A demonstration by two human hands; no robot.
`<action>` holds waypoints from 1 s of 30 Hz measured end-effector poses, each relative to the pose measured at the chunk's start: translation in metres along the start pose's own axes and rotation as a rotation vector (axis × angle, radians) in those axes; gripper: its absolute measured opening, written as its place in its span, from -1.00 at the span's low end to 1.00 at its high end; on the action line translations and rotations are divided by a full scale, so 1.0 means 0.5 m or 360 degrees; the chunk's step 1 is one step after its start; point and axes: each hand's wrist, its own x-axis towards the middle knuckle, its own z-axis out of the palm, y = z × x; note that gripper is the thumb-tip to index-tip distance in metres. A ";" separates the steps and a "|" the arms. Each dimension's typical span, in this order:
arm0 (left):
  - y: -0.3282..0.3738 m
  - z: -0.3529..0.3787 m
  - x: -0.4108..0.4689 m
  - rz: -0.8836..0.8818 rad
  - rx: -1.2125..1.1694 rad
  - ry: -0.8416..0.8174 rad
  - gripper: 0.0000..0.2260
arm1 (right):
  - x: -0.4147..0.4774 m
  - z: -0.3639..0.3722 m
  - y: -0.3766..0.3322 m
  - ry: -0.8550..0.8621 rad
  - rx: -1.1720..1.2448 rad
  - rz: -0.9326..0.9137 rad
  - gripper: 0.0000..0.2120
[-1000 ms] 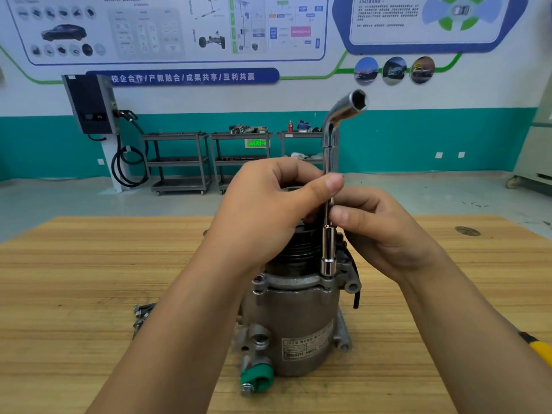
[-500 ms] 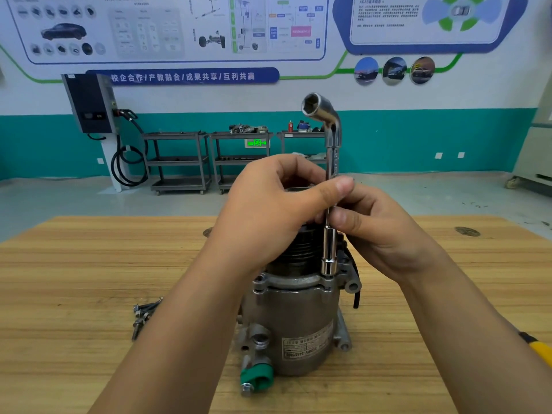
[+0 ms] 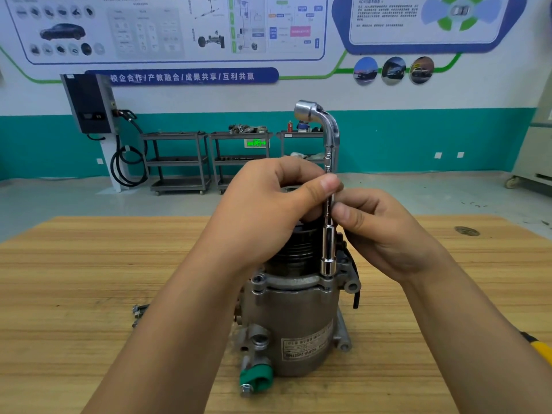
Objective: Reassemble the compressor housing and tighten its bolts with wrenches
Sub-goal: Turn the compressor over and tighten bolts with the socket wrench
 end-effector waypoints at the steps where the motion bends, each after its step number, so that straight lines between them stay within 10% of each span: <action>1: 0.000 0.000 0.000 0.0001 0.0013 -0.0012 -0.88 | 0.001 0.001 0.000 0.0013 -0.0014 0.0004 -0.68; 30: 0.000 0.007 0.001 0.0040 0.0101 0.0176 -0.90 | -0.001 -0.007 0.001 -0.0127 -0.0023 -0.0009 -0.64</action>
